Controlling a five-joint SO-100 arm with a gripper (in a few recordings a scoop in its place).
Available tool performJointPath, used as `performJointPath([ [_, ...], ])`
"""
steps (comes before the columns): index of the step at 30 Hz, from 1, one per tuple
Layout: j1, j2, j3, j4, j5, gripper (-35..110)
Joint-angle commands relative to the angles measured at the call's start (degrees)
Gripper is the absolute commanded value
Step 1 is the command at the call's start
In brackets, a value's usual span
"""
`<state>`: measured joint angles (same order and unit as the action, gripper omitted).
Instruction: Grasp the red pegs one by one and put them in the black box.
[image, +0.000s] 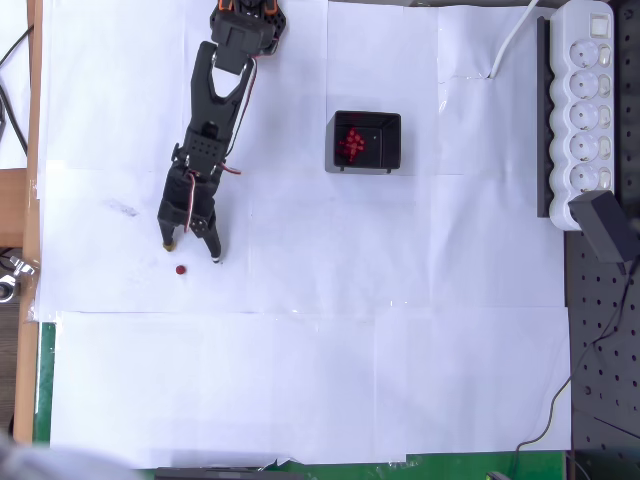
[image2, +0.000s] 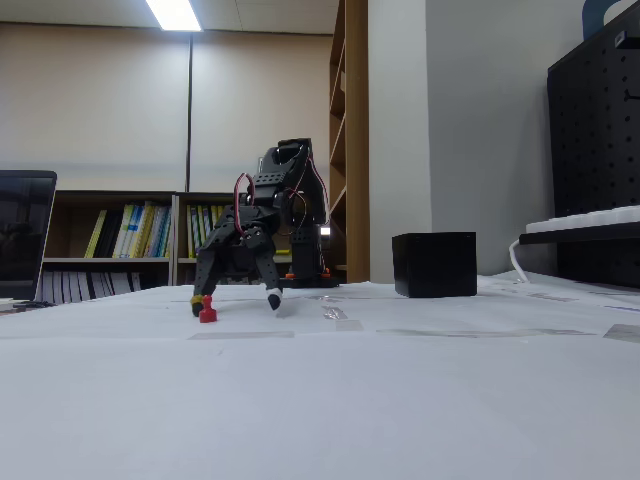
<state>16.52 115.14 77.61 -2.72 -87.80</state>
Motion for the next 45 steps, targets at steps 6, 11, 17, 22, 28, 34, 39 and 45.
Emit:
performJointPath([
  [6, -0.4, 3.6, 1.4, -7.8, 4.6, 35],
  [11, -0.2, 5.7, 1.5, -11.5, 6.5, 35],
  [17, -0.3, 8.3, 1.8, -17.2, 7.1, 35],
  [22, -0.4, 10.2, 2.2, -20.0, 7.1, 35],
  [28, -0.3, 13.0, 3.0, -24.0, 5.8, 35],
  [34, -0.4, 14.2, 4.0, -23.8, 3.2, 35],
  [39, -1.0, 14.5, 4.1, -23.5, 2.2, 35],
  [45, -1.4, 14.4, 4.0, -22.2, 1.1, 35],
])
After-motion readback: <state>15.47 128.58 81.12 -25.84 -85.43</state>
